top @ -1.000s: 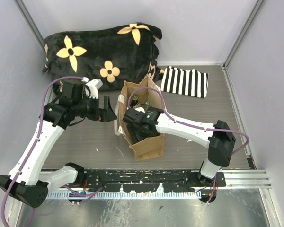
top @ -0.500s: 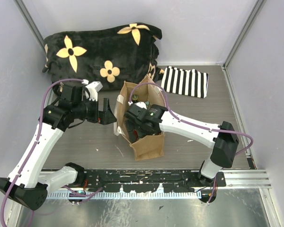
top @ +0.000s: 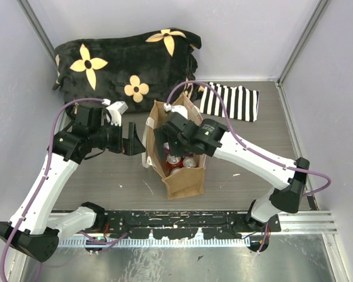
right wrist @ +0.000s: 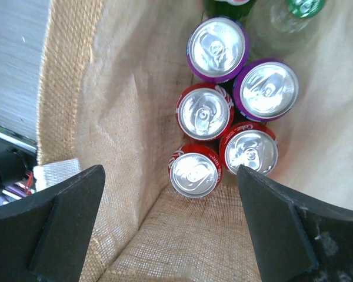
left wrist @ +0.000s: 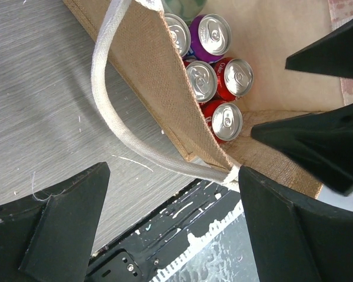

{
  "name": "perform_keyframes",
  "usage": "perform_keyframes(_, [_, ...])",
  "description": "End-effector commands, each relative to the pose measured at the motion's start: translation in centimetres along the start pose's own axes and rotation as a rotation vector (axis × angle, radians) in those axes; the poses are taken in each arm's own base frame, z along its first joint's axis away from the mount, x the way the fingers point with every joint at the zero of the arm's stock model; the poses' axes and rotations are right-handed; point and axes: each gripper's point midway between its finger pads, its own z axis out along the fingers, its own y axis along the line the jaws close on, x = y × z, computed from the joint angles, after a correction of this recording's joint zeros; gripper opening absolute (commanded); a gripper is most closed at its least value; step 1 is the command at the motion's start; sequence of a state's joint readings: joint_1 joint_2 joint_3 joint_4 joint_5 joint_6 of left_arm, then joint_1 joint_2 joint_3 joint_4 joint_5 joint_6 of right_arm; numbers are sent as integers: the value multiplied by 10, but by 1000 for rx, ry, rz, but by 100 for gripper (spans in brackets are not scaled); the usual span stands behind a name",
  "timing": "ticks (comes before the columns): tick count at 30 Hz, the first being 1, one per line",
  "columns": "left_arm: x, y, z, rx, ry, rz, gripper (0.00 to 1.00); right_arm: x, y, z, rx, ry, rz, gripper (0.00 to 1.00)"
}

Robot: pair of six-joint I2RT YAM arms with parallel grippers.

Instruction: Place the beverage into the canvas bag

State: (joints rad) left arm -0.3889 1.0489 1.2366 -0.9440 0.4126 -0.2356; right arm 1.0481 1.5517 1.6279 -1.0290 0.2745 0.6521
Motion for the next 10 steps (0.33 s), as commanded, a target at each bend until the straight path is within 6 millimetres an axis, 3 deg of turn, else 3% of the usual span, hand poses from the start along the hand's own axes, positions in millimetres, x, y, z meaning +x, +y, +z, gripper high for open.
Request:
perform_keyframes(1, [-9,-11,-4,50,-35,19,98,-42,-12,-40,7,-161,80,100])
perform_keyframes(10, [-15,-16,-6,70,-56,38,98,-81,-70,-90,45,-370,255,100])
